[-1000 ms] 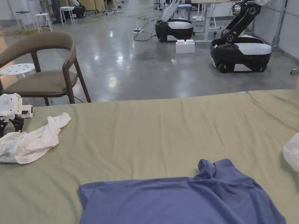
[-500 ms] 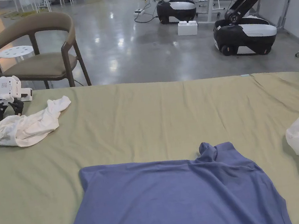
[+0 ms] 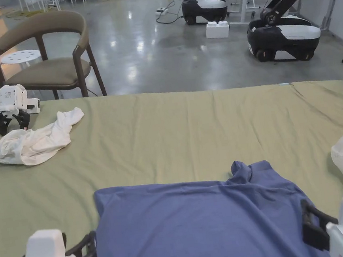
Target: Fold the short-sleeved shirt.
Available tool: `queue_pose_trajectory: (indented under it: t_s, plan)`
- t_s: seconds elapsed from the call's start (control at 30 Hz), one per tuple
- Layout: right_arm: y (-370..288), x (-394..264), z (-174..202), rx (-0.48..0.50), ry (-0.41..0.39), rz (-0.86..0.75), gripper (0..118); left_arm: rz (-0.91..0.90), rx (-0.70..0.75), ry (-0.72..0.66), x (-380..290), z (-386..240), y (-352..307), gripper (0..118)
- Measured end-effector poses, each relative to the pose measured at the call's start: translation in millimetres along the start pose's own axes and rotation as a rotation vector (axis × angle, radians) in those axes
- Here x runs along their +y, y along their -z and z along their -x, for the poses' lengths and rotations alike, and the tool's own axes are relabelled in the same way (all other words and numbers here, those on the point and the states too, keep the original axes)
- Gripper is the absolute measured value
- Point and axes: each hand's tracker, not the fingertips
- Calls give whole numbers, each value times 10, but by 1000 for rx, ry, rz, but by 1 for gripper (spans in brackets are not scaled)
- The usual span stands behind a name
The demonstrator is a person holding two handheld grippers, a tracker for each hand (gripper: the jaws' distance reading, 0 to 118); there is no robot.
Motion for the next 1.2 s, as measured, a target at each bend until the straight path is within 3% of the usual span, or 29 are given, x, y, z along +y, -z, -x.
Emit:
queue_pose_trajectory:
  t_s: [0.07, 0.13, 0.23, 0.5, 0.67, 0.87, 0.93, 1.07, 1.13, 1.2]
  plan:
    - [9, 111, 133, 10, 14, -88, 68, -82, 20, 27, 149, -104, -18, 45]
    - [5, 221, 252, 22, 24, -170, 56, -168, 18, 41, 287, -158, -29, 34]
    - [-39, 372, 380, 30, 27, -263, 8, -259, 18, 71, 440, -244, -96, 0]
    - [-126, 489, 410, 50, 56, -284, 0, -266, 19, 64, 488, -141, -232, 0]
    - [-179, 294, 326, 69, 26, -201, 0, 33, -36, 23, 158, 242, -217, 0]
    - [-195, -20, 224, 61, 34, -88, 0, 356, -7, -11, -516, 657, -316, 0]
    - [-193, -110, 205, 60, 38, -55, 0, 443, 4, -88, -713, 824, -324, 9]
    - [-191, -226, 199, 64, 26, -10, 0, 538, 8, -181, -961, 958, -323, 71]
    - [-183, -270, 202, 66, 18, 11, 0, 564, 8, -209, -1041, 981, -268, 79]
    - [-183, -311, 193, 67, 21, 27, 0, 618, 3, -235, -1100, 981, -178, 79]
